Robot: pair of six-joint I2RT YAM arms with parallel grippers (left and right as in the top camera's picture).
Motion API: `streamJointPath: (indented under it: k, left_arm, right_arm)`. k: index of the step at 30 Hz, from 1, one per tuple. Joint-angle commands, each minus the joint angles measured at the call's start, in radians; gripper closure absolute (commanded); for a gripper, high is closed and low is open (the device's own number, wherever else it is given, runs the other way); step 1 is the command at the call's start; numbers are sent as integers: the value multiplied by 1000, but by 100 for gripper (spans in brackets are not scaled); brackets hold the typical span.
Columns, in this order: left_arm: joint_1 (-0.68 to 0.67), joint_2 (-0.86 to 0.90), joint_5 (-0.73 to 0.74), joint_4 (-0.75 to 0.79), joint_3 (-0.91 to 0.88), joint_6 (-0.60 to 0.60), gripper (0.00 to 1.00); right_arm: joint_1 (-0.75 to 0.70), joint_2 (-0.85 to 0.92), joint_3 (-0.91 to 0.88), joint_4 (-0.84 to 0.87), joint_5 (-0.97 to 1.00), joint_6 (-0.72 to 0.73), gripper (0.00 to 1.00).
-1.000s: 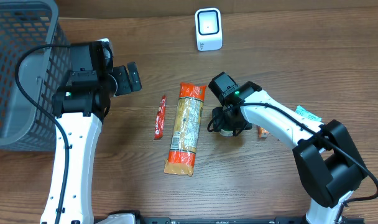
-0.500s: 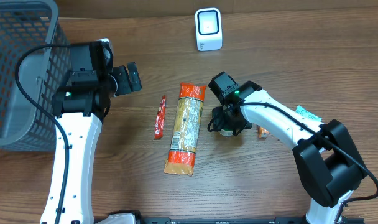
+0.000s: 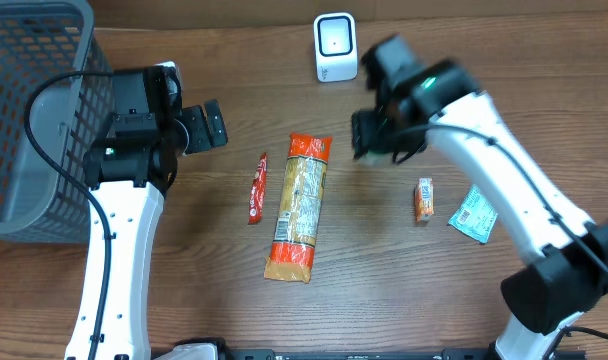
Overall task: Scan the item barcode
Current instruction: 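Carry the jar up to the white barcode scanner, then hold the jar's label in front of the scanner window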
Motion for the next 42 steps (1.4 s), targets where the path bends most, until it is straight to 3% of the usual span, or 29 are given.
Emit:
streamJointPath:
  k: [1,4,11,29,36,42]
  left_arm:
    - [0,5,-13,2,5,13,0]
    - [0,5,-13,2,5,13,0]
    - [0,5,-13,2,5,13,0]
    - [0,5,-13,2,5,13,0]
    - [0,5,-13,2,5,13,0]
    - [0,5,-13,2,5,13,0]
  right_arm:
    - [-47,-41,253,-98,-56,-19,89]
    - [-71,-23,366,-184,-63,-20,89]
    - [-75,12,326,-155,-60,-46,88]
    - [-74,394,245,779,41,-45,88]
    - [-74,501,245,1035,197,-46,88]
    - [-74,536,245,1244,216,-46,89]
